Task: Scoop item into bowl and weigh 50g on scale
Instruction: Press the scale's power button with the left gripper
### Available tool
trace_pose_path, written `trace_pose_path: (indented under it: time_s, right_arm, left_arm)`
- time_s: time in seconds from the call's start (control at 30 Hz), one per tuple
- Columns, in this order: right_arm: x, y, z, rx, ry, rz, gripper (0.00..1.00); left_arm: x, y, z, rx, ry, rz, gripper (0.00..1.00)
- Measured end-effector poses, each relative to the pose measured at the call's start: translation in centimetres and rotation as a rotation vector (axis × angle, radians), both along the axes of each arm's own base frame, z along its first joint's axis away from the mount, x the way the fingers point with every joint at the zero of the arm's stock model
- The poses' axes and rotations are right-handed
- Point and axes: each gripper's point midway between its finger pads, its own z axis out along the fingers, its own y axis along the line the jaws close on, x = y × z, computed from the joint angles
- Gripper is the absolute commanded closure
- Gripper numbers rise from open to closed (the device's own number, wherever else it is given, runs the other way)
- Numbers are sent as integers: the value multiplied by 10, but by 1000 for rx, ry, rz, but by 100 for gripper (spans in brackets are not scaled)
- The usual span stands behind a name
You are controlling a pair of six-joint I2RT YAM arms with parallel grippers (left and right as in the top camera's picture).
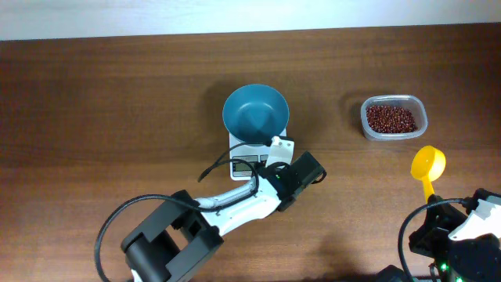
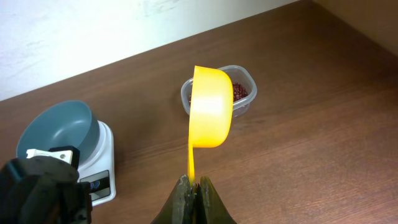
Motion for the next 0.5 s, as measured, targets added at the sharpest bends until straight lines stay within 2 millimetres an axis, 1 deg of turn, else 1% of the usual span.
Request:
trace_pose_path:
  time_s: [0.1,0.5]
  right_arm:
    - [0,-1,0,-6,-1,-1,96]
    - [0,-2,1,-16,-2,-5,96]
  left_arm:
    - [2,0,-9,14,-5,5,100]
    - [10,7,-7,57,-57,31,100]
